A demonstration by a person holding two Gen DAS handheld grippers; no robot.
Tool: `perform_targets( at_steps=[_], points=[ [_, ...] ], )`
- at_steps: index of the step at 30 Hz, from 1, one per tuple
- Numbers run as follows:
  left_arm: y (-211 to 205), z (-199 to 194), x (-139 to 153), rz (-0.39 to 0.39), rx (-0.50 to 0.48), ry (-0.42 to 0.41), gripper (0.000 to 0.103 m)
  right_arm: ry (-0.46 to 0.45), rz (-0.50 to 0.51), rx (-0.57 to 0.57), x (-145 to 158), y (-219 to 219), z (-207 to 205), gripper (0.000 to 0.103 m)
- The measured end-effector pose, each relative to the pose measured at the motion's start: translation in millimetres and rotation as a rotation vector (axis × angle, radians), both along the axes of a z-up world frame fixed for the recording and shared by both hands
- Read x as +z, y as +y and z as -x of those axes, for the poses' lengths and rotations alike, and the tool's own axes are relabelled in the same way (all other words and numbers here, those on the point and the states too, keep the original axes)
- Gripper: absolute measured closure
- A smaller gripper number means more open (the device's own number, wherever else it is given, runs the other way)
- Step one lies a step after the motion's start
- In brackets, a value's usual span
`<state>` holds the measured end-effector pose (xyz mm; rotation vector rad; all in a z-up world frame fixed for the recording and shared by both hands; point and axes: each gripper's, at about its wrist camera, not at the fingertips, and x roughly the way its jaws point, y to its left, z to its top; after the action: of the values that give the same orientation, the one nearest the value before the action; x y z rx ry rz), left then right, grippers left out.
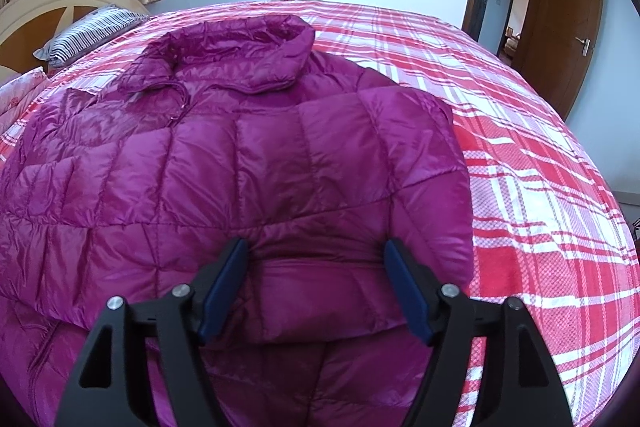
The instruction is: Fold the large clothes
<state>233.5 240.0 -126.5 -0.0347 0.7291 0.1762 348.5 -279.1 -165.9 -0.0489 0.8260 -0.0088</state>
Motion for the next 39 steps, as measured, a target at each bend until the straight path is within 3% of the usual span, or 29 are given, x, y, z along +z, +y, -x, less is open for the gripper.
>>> perform_targets(
  at_steps=[5, 10, 14, 18, 24, 28, 30, 34, 37, 39],
  points=[
    [-9.1, 7.7, 49.6, 0.015, -0.029, -0.103, 0.096, 0.0, 0.0, 0.001, -0.1, 0.1, 0.1, 0.028],
    [-43.0, 13.7, 130.1, 0.015, -0.117, -0.264, 0.096, 0.005, -0.008, 0.002, -0.6, -0.5, -0.1, 0.027],
    [-91.2, 20.9, 196.1, 0.04, -0.265, -0.39, 0.097, 0.003, -0.009, 0.001, -0.6, -0.8, 0.1, 0.027],
    [-155.0, 27.0, 221.0, 0.053, -0.426, -0.431, 0.101, 0.0, -0.01, -0.001, -0.6, -0.6, 0.1, 0.027],
    [-262.0, 14.8, 201.3, 0.117, -0.614, -0.365, 0.101, -0.008, -0.023, -0.004, 0.3, -1.8, 1.8, 0.027],
    [-284.7, 9.0, 182.3, 0.122, -0.63, -0.322, 0.101, -0.015, -0.052, -0.006, 1.1, -5.3, 4.0, 0.025],
    [-273.8, 4.5, 173.5, 0.105, -0.597, -0.284, 0.1, -0.015, -0.073, 0.003, 1.0, -6.8, 4.1, 0.015],
    [-229.3, -6.8, 153.4, 0.082, -0.47, -0.231, 0.1, -0.004, -0.133, 0.036, 5.8, -9.6, 2.7, 0.009],
    [-193.8, -3.3, 122.3, -0.054, -0.332, -0.215, 0.1, -0.048, -0.27, -0.012, 31.1, -16.0, 18.7, 0.008],
    [-175.4, -3.6, 96.9, -0.07, -0.272, -0.172, 0.1, -0.091, -0.382, 0.013, 51.9, -11.3, 35.8, 0.008]
  ],
)
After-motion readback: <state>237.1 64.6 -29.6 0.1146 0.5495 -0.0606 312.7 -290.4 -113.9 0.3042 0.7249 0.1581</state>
